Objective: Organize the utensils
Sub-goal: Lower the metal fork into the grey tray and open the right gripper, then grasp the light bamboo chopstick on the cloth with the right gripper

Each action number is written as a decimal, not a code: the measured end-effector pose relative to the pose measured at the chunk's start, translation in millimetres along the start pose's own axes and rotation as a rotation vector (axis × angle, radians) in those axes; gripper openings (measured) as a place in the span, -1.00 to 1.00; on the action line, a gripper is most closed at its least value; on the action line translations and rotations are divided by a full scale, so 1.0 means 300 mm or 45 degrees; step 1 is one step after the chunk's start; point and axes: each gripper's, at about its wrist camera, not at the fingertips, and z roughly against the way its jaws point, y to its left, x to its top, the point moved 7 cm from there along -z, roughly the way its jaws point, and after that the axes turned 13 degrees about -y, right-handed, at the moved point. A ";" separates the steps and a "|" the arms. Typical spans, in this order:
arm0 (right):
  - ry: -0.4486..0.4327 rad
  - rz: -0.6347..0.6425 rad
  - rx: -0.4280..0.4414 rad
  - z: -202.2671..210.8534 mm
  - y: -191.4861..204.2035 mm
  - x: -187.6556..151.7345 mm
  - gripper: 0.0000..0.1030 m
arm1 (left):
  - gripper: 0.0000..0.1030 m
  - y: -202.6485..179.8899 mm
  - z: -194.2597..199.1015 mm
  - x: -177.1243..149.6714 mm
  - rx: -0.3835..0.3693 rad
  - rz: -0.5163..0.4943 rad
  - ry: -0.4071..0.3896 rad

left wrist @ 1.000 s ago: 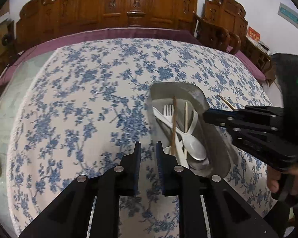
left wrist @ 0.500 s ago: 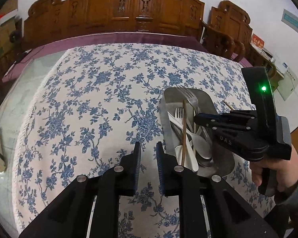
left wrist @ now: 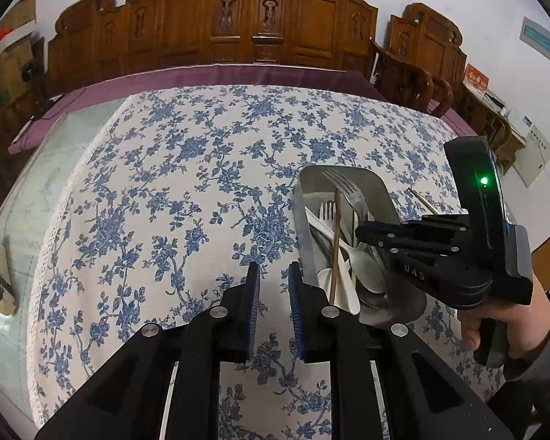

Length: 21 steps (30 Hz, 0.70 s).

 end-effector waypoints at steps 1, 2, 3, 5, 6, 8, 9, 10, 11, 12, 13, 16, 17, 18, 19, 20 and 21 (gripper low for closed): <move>-0.006 0.002 0.006 0.005 0.003 0.002 -0.82 | -0.71 -0.005 0.003 0.001 -0.001 0.000 -0.002; -0.020 0.005 0.017 0.012 0.008 0.006 -0.81 | -0.71 -0.008 0.005 0.002 -0.001 0.000 -0.003; -0.037 0.013 0.027 0.021 0.013 0.011 -0.81 | -0.71 -0.013 0.007 0.004 0.000 0.000 -0.005; -0.044 0.019 0.034 0.032 0.016 0.016 -0.81 | -0.70 -0.021 0.010 0.006 0.000 0.000 -0.006; -0.051 0.017 0.037 0.044 0.015 0.018 -0.81 | -0.70 -0.024 0.009 0.006 0.000 -0.001 -0.006; -0.071 0.013 0.051 0.069 0.025 0.024 -0.81 | -0.69 -0.039 0.011 0.009 -0.002 -0.005 -0.009; -0.082 0.012 0.052 0.088 0.029 0.026 -0.81 | -0.67 -0.050 0.013 0.012 -0.003 -0.009 -0.012; -0.092 0.010 0.055 0.103 0.035 0.027 -0.81 | -0.58 -0.058 0.014 0.015 -0.005 -0.012 -0.015; -0.103 0.007 0.059 0.122 0.040 0.029 -0.81 | -0.49 -0.074 0.017 0.020 -0.007 -0.019 -0.023; -0.117 0.002 0.064 0.150 0.044 0.029 -0.81 | -0.48 -0.087 0.018 0.022 -0.009 -0.024 -0.027; -0.126 0.001 0.067 0.167 0.051 0.031 -0.81 | -0.48 -0.096 0.019 0.023 -0.011 -0.027 -0.028; -0.158 0.016 0.062 0.232 0.068 0.032 -0.81 | -0.26 -0.141 0.021 0.030 -0.019 -0.039 -0.035; -0.166 0.021 0.061 0.251 0.089 0.032 -0.81 | -0.15 -0.159 0.022 0.034 -0.020 -0.046 -0.043; -0.172 0.025 0.059 0.268 0.109 0.031 -0.81 | -0.09 -0.176 0.022 0.037 -0.021 -0.052 -0.047; -0.178 0.029 0.052 0.289 0.120 0.028 -0.81 | 0.02 -0.193 0.022 0.041 -0.023 -0.057 -0.051; -0.180 0.031 0.044 0.302 0.130 0.024 -0.81 | 0.15 -0.206 0.022 0.042 -0.025 -0.058 -0.054; -0.183 0.033 0.037 0.313 0.140 0.021 -0.75 | 0.22 -0.223 0.020 0.045 -0.032 -0.057 -0.059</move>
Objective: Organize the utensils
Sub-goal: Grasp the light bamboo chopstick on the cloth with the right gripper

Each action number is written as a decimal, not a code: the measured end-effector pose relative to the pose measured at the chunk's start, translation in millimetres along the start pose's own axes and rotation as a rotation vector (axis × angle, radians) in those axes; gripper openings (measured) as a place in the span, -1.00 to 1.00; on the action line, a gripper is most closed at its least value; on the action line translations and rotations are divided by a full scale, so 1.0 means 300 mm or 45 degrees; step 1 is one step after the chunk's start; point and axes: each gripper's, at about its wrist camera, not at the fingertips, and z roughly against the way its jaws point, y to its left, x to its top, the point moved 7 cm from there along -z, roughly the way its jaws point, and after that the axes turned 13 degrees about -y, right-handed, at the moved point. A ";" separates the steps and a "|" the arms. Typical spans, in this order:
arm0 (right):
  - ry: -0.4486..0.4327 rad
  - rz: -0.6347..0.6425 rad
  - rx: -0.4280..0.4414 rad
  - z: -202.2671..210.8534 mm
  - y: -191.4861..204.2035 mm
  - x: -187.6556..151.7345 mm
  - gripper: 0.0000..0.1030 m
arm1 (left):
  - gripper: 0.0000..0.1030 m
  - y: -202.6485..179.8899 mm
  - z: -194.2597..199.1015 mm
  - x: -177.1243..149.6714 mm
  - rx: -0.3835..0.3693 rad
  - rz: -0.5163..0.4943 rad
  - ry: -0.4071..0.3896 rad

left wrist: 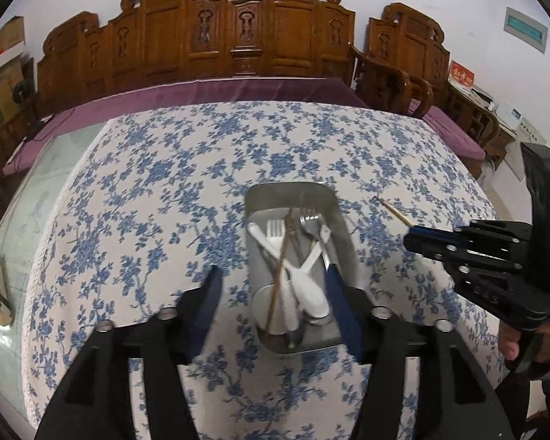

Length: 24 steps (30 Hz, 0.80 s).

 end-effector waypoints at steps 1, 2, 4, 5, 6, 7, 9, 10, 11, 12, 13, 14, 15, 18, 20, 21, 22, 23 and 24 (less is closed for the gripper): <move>-0.003 0.004 -0.009 0.008 0.007 -0.002 -0.59 | 0.41 -0.012 -0.001 0.001 -0.004 0.002 -0.003; -0.005 0.010 -0.022 0.012 0.008 -0.007 -0.53 | 0.53 -0.028 -0.006 0.003 -0.004 0.003 -0.006; 0.005 0.015 -0.042 0.004 -0.008 -0.020 -0.53 | 0.59 -0.067 -0.019 0.004 -0.014 -0.001 -0.005; 0.015 0.013 -0.052 -0.006 -0.022 -0.029 -0.53 | 0.64 -0.080 -0.027 0.004 -0.021 -0.003 -0.001; 0.027 0.011 -0.066 -0.019 -0.042 -0.036 -0.53 | 0.66 -0.101 -0.037 0.003 -0.030 -0.008 0.004; 0.043 0.009 -0.084 -0.029 -0.071 -0.052 -0.53 | 0.67 -0.123 -0.046 0.001 -0.038 -0.014 0.009; 0.076 0.008 -0.116 -0.058 -0.131 -0.080 -0.53 | 0.67 -0.157 -0.064 -0.001 -0.048 -0.027 0.019; 0.090 0.008 -0.130 -0.073 -0.153 -0.089 -0.53 | 0.68 -0.170 -0.071 -0.002 -0.051 -0.030 0.021; 0.107 0.006 -0.143 -0.089 -0.182 -0.102 -0.53 | 0.68 -0.190 -0.082 -0.003 -0.058 -0.033 0.025; 0.124 0.005 -0.153 -0.106 -0.207 -0.114 -0.53 | 0.68 -0.203 -0.090 -0.004 -0.064 -0.034 0.027; 0.135 0.008 -0.158 -0.121 -0.220 -0.121 -0.53 | 0.68 -0.216 -0.099 -0.006 -0.069 -0.034 0.029; 0.148 0.011 -0.164 -0.138 -0.236 -0.131 -0.53 | 0.69 -0.228 -0.107 -0.007 -0.074 -0.034 0.033; 0.170 0.011 -0.171 -0.160 -0.257 -0.142 -0.53 | 0.69 -0.237 -0.113 -0.009 -0.077 -0.033 0.036; 0.212 0.007 -0.176 -0.221 -0.285 -0.159 -0.53 | 0.69 -0.264 -0.134 -0.016 -0.086 -0.032 0.047; 0.240 0.007 -0.185 -0.266 -0.290 -0.165 -0.53 | 0.69 -0.281 -0.146 -0.020 -0.094 -0.033 0.054; 0.251 0.008 -0.187 -0.285 -0.291 -0.165 -0.53 | 0.69 -0.290 -0.153 -0.022 -0.098 -0.036 0.058; 0.258 0.008 -0.188 -0.300 -0.288 -0.165 -0.53 | 0.69 -0.298 -0.158 -0.023 -0.099 -0.039 0.062; 0.265 0.010 -0.190 -0.316 -0.287 -0.165 -0.53 | 0.69 -0.304 -0.162 -0.023 -0.101 -0.043 0.065; 0.270 0.013 -0.190 -0.330 -0.283 -0.163 -0.53 | 0.69 -0.311 -0.167 -0.023 -0.103 -0.048 0.068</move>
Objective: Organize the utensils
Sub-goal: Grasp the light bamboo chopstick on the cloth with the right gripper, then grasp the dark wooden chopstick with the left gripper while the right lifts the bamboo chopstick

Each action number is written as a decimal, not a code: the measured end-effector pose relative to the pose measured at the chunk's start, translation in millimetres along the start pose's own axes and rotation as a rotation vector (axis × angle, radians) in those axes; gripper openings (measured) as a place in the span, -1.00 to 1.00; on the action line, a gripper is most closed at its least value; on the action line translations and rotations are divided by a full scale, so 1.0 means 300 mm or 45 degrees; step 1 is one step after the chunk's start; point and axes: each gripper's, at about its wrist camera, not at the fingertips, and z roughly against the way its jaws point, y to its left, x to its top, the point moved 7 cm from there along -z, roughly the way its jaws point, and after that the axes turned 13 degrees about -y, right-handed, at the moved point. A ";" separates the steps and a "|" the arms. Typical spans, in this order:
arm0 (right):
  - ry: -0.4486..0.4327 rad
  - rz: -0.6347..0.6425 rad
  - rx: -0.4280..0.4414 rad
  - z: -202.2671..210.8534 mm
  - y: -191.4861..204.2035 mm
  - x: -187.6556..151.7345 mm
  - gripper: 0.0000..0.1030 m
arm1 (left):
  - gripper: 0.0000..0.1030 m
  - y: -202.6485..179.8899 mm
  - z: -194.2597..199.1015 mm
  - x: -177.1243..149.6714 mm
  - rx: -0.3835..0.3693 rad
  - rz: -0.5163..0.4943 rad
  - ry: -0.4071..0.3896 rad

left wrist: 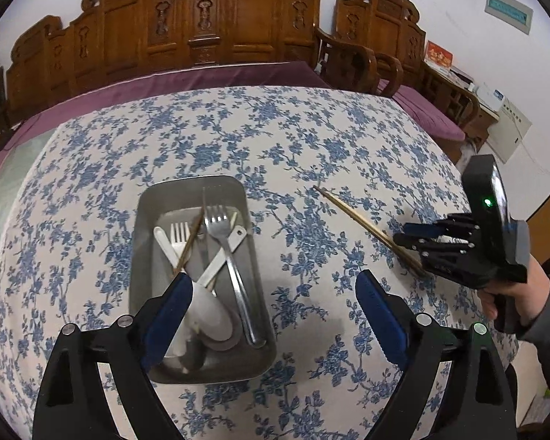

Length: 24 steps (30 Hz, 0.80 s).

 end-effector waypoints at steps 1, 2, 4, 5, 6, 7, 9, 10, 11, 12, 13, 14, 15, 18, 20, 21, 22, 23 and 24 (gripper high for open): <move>0.005 0.003 0.002 -0.009 0.007 0.004 -0.54 | 0.69 -0.009 -0.006 0.001 -0.001 -0.008 0.004; 0.011 0.011 0.003 -0.021 0.014 0.008 -0.54 | 0.69 -0.012 -0.011 0.002 -0.002 -0.012 0.005; 0.027 0.024 0.007 -0.040 0.022 0.012 -0.54 | 0.69 -0.025 -0.020 0.006 -0.006 -0.019 0.009; 0.034 0.033 0.013 -0.048 0.023 0.013 -0.54 | 0.69 -0.030 -0.023 0.007 -0.007 -0.021 0.010; 0.035 0.037 0.022 -0.053 0.024 0.016 -0.54 | 0.69 -0.036 -0.027 0.007 -0.009 -0.024 0.012; 0.039 0.047 0.033 -0.057 0.028 0.018 -0.54 | 0.69 -0.041 -0.030 0.008 -0.010 -0.027 0.014; 0.053 0.079 0.050 -0.068 0.041 0.016 -0.54 | 0.69 -0.054 -0.040 0.007 -0.011 -0.035 0.020; 0.066 0.093 0.056 -0.072 0.047 0.013 -0.54 | 0.69 -0.058 -0.043 0.007 -0.012 -0.036 0.023; 0.061 0.111 0.055 -0.076 0.052 0.014 -0.54 | 0.69 -0.066 -0.051 0.005 -0.012 -0.039 0.029; 0.061 0.120 0.057 -0.077 0.055 0.016 -0.54 | 0.69 -0.070 -0.056 0.004 -0.012 -0.041 0.032; 0.061 0.120 0.061 -0.078 0.054 0.016 -0.54 | 0.69 -0.076 -0.062 0.004 -0.012 -0.044 0.035; 0.061 0.114 0.070 -0.077 0.053 0.017 -0.62 | 0.69 -0.086 -0.071 0.004 -0.010 -0.046 0.040; 0.056 0.108 0.074 -0.074 0.050 0.016 -0.70 | 0.69 -0.095 -0.078 0.003 -0.011 -0.047 0.044; 0.052 0.095 0.075 -0.062 0.035 0.005 -0.89 | 0.69 -0.125 -0.103 0.004 -0.009 -0.058 0.055; 0.052 0.081 0.068 -0.046 0.018 -0.009 -0.89 | 0.69 -0.147 -0.126 0.003 -0.010 -0.063 0.064; 0.039 0.057 0.061 -0.028 0.001 -0.015 -0.89 | 0.69 -0.160 -0.139 0.002 -0.009 -0.063 0.070; 0.030 0.034 0.061 -0.017 -0.013 -0.020 -0.89 | 0.69 -0.170 -0.150 0.001 -0.010 -0.062 0.073; 0.017 0.006 0.062 0.003 -0.030 -0.026 -0.89 | 0.69 -0.185 -0.166 -0.001 -0.010 -0.061 0.079; 0.008 -0.008 0.061 0.017 -0.041 -0.033 -0.89 | 0.69 -0.201 -0.184 -0.003 -0.008 -0.063 0.087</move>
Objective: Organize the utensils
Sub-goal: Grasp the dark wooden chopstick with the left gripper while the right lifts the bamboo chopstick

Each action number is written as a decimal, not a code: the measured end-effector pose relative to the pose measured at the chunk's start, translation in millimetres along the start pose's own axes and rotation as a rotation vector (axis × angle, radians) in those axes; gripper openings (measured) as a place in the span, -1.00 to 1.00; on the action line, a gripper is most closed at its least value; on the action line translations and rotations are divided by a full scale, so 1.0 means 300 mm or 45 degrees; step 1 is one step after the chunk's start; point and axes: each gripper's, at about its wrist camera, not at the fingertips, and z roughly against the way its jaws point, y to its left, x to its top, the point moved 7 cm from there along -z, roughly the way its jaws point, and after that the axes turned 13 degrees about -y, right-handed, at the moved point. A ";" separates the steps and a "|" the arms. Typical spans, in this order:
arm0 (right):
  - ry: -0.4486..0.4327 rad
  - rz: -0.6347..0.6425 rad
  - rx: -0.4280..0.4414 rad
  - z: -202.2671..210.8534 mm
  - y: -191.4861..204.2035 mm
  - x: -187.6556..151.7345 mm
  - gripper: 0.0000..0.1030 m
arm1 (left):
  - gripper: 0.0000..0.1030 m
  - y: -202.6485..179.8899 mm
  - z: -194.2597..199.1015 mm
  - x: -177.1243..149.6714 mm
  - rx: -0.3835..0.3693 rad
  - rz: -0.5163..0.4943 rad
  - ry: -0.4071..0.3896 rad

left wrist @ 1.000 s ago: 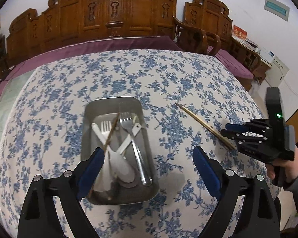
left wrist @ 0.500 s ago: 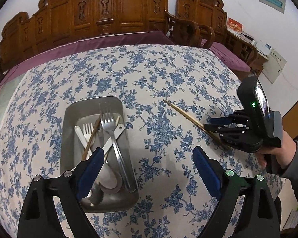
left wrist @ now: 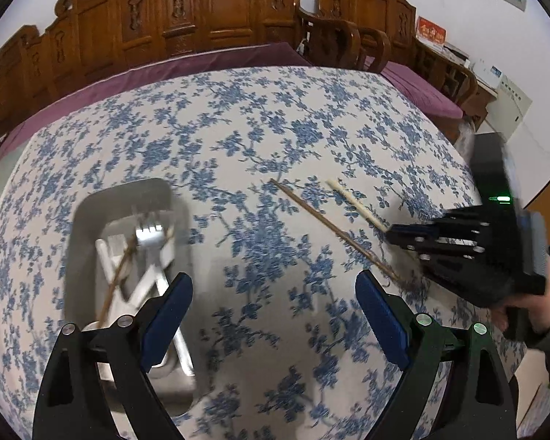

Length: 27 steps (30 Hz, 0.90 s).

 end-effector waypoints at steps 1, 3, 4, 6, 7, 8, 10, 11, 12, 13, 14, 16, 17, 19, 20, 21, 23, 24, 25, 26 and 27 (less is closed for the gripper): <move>-0.013 -0.016 -0.008 0.028 -0.016 -0.012 -0.89 | 0.69 -0.016 -0.019 -0.002 0.001 -0.001 0.009; -0.029 -0.029 -0.019 0.067 -0.037 -0.034 -0.89 | 0.69 -0.043 -0.047 -0.002 0.001 -0.002 0.017; -0.036 -0.035 -0.021 0.082 -0.045 -0.043 -0.89 | 0.69 -0.055 -0.059 -0.003 0.002 0.000 0.020; -0.049 -0.047 -0.025 0.117 -0.058 -0.065 -0.89 | 0.69 -0.088 -0.092 -0.001 0.000 0.003 0.027; -0.052 -0.054 -0.026 0.127 -0.063 -0.074 -0.89 | 0.69 -0.098 -0.103 0.001 0.001 0.004 0.030; -0.057 -0.064 -0.027 0.142 -0.069 -0.085 -0.89 | 0.69 -0.113 -0.122 0.005 0.001 0.009 0.033; -0.070 -0.090 -0.029 0.171 -0.081 -0.107 -0.89 | 0.69 -0.133 -0.152 0.008 0.003 0.018 0.043; -0.094 -0.101 0.002 0.178 -0.077 -0.113 -0.89 | 0.69 -0.144 -0.171 0.010 0.003 0.025 0.051; -0.097 -0.106 0.000 0.184 -0.080 -0.120 -0.89 | 0.69 -0.154 -0.190 0.013 0.007 0.028 0.060; -0.101 -0.114 -0.003 0.194 -0.085 -0.130 -0.89 | 0.69 -0.161 -0.203 0.015 0.011 0.026 0.064; -0.102 -0.122 -0.006 0.202 -0.089 -0.140 -0.89 | 0.69 -0.172 -0.222 0.018 0.021 0.017 0.067; -0.103 -0.129 -0.010 0.212 -0.095 -0.156 -0.89 | 0.69 -0.188 -0.256 0.021 0.045 -0.005 0.079; -0.103 -0.127 -0.016 0.216 -0.096 -0.163 -0.89 | 0.69 -0.194 -0.269 0.021 0.048 -0.007 0.083; -0.103 -0.122 -0.024 0.222 -0.097 -0.173 -0.89 | 0.69 -0.204 -0.295 0.021 0.060 -0.010 0.091; -0.102 -0.124 -0.025 0.225 -0.099 -0.176 -0.89 | 0.69 -0.205 -0.306 0.019 0.064 -0.009 0.095; -0.103 -0.126 -0.025 0.227 -0.101 -0.178 -0.89 | 0.69 -0.207 -0.318 0.017 0.071 -0.006 0.103; -0.107 -0.129 -0.028 0.233 -0.103 -0.179 -0.89 | 0.69 -0.210 -0.338 0.015 0.079 -0.002 0.116; -0.109 -0.133 -0.028 0.236 -0.105 -0.180 -0.89 | 0.69 -0.213 -0.347 0.014 0.079 -0.001 0.120; -0.110 -0.136 -0.028 0.238 -0.105 -0.180 -0.89 | 0.69 -0.214 -0.355 0.011 0.083 0.000 0.125; -0.111 -0.139 -0.029 0.240 -0.106 -0.181 -0.89 | 0.69 -0.213 -0.363 0.005 0.085 0.004 0.136; -0.112 -0.143 -0.029 0.242 -0.106 -0.181 -0.89 | 0.69 -0.211 -0.372 -0.002 0.090 0.011 0.147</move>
